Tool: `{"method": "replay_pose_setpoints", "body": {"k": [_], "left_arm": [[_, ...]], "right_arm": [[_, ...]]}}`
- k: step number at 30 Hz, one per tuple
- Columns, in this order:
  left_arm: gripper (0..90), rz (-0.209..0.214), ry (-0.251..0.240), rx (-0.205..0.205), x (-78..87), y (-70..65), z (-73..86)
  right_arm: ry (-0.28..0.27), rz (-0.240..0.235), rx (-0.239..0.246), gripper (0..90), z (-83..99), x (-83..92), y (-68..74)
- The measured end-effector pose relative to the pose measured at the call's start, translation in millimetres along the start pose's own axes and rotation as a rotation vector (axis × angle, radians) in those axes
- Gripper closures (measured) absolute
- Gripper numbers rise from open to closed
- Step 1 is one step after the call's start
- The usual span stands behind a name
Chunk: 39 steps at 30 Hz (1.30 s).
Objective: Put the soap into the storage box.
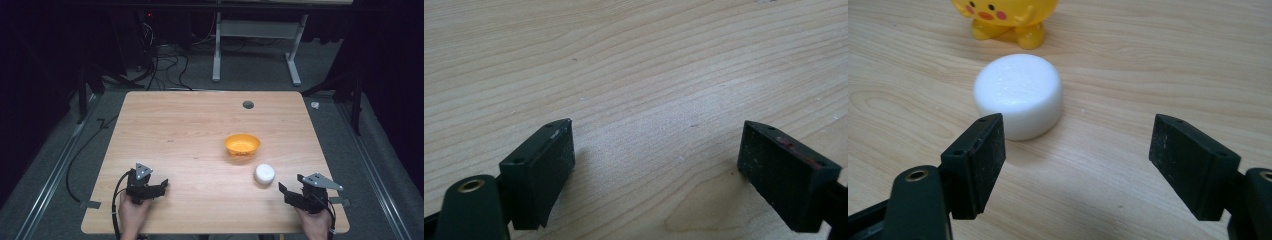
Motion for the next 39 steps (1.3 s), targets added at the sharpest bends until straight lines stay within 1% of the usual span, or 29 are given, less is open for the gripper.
{"method": "replay_pose_setpoints", "body": {"k": [3, 4, 5, 7, 8, 15, 16, 17, 18, 19, 21, 22, 24, 28, 29, 30, 32, 33, 34, 35, 36, 37, 38, 39], "left_arm": [[15.6, 0.000, 0.000, -0.001, 0.0, 0.1, 0.0], [15.7, 0.000, 0.000, -0.001, 0.0, 0.1, 0.0], [15.6, 0.000, 0.000, 0.000, 0.0, 0.0, 0.0], [15.7, 0.000, 0.000, -0.001, 0.0, 0.1, 0.0], [15.6, 0.000, 0.000, -0.001, 0.0, 0.1, 0.0], [15.7, 0.000, 0.000, 0.000, 0.0, 0.0, 0.0], [15.6, 0.000, 0.000, 0.000, 0.0, 0.0, 0.0], [15.6, 0.000, 0.000, 0.000, 0.0, 0.0, 0.0], [15.6, 0.000, 0.000, 0.000, 0.0, 0.0, 0.0], [15.7, 0.000, 0.000, 0.000, 0.0, 0.0, 0.0], [15.6, 0.000, 0.000, -0.001, 0.0, 0.1, 0.0], [15.6, 0.000, 0.000, 0.000, 0.0, 0.1, 0.0], [15.6, 0.000, 0.000, -0.001, 0.0, 0.1, 0.0], [15.6, 0.000, 0.000, -0.001, 0.0, 0.1, 0.0], [15.6, 0.000, 0.000, -0.001, 0.0, 0.1, 0.0], [15.6, 0.000, 0.000, -0.001, 0.0, 0.1, 0.0], [15.6, 0.000, 0.000, 0.000, 0.0, 0.0, 0.0], [15.6, 0.000, 0.000, -0.001, 0.0, 0.1, 0.0], [15.6, 0.000, 0.000, -0.001, 0.0, 0.1, 0.0], [15.6, 0.000, 0.000, -0.001, 0.0, 0.1, 0.0], [15.6, 0.000, 0.000, -0.001, 0.0, 0.1, 0.0], [15.6, 0.000, 0.000, -0.001, 0.0, 0.1, 0.0], [15.6, 0.000, 0.000, -0.001, 0.0, 0.1, 0.0], [15.6, 0.000, 0.000, -0.001, 0.0, 0.1, 0.0]], "right_arm": [[0.007, -0.021, 0.014, 22.4, -4.6, -5.2, 8.5], [0.007, -0.021, 0.014, 22.4, -4.6, -5.2, 8.5], [0.009, -0.028, 0.024, 21.9, -6.0, -8.8, 10.6], [0.021, -0.038, 0.025, 21.2, -7.6, -13.3, 13.8], [0.021, -0.038, 0.025, 21.2, -7.6, -13.3, 13.8], [0.048, -0.054, 0.035, 18.6, -15.4, -29.5, 18.3], [0.048, -0.054, 0.035, 18.6, -15.4, -29.5, 18.3], [0.060, -0.058, 0.036, 18.0, -17.2, -33.8, 18.9], [0.060, -0.058, 0.036, 18.0, -17.2, -33.8, 18.9], [0.074, -0.059, 0.044, 17.7, -18.9, -37.9, 19.8], [0.079, -0.060, 0.045, 17.4, -19.8, -40.0, 20.3], [0.091, -0.062, 0.044, 16.6, -21.6, -43.8, 20.5], [0.097, -0.061, 0.046, 16.4, -22.6, -45.5, 20.4], [0.130, -0.055, 0.055, 15.3, -26.4, -54.0, 20.5], [0.130, -0.055, 0.055, 15.3, -26.4, -54.0, 20.5], [0.153, -0.053, 0.056, 15.1, -27.6, -58.3, 21.4], [0.161, -0.050, 0.059, 15.0, -28.2, -60.4, 21.5], [0.178, -0.046, 0.062, 14.7, -29.3, -64.6, 21.5], [0.178, -0.046, 0.062, 14.7, -29.3, -64.6, 21.5], [0.192, -0.043, 0.061, 14.6, -30.1, -68.1, 21.2], [0.192, -0.043, 0.061, 14.6, -30.1, -68.1, 21.2], [0.215, -0.037, 0.057, 14.6, -30.1, -72.2, 20.7], [0.215, -0.037, 0.057, 14.6, -30.1, -72.2, 20.7], [0.238, -0.034, 0.051, 14.6, -29.1, -75.8, 20.3]]}}
Point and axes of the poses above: each handheld gripper's, and its own axes: x roughly backward along the jaws, z roughly out of its underside, y roughly to its left, the point moved 6 cm from there along -x, roughly forward along the jaws, and after that the axes turned 13 degrees about -z, right-handed, at the moved point
